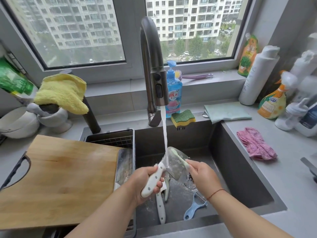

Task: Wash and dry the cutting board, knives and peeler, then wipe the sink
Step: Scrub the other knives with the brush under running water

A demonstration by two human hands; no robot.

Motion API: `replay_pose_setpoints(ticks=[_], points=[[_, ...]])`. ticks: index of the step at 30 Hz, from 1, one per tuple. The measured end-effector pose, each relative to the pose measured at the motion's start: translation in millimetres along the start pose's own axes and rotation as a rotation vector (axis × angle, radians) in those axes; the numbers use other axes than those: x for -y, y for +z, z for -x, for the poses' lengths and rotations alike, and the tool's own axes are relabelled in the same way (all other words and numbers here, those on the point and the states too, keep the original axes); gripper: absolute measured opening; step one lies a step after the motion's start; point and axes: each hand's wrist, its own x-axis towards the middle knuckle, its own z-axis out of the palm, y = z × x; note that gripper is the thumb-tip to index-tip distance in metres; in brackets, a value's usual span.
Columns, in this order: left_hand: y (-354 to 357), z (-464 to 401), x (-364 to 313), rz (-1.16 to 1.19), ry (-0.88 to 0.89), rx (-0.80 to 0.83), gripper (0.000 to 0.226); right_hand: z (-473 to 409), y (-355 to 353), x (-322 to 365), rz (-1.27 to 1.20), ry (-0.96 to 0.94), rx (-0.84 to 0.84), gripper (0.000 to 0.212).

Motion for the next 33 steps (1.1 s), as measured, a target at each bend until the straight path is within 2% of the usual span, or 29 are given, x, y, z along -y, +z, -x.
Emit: replay_pose_setpoints(ticks=[3, 4, 6, 10, 12, 14, 16, 18, 26, 33], points=[[-1, 3, -4, 0.015, 0.012, -0.002, 0.037, 7, 18, 14, 0.011, -0.151, 0.051, 0.028], [-3, 4, -5, 0.027, 0.006, 0.008, 0.038, 6, 22, 15, -0.008, -0.142, 0.043, 0.028], [-8, 6, -7, 0.067, -0.01, 0.03, 0.038, -4, 23, 13, -0.04, -0.041, 0.015, 0.028], [-20, 12, -5, 0.067, 0.017, 0.005, 0.036, -24, 18, 3, 0.076, 0.197, -0.018, 0.03], [-27, 15, -5, 0.049, 0.038, -0.002, 0.037, -27, 20, 9, -0.08, 0.289, -0.028, 0.035], [-32, 17, -7, 0.029, 0.062, -0.008, 0.042, -27, 23, 26, -0.412, 0.45, 0.003, 0.041], [-34, 20, -9, 0.006, 0.097, -0.041, 0.039, -25, 27, 45, -0.714, 0.607, 0.084, 0.039], [-35, 22, -9, 0.006, 0.137, -0.069, 0.032, -25, 34, 57, -0.897, 0.682, 0.145, 0.034], [-45, 35, -15, 0.004, 0.271, -0.13, 0.028, -26, 53, 74, -1.073, 0.747, 0.227, 0.023], [-67, 46, -19, 0.028, 0.357, -0.219, 0.03, -28, 62, 83, -1.12, 0.712, 0.269, 0.028]])
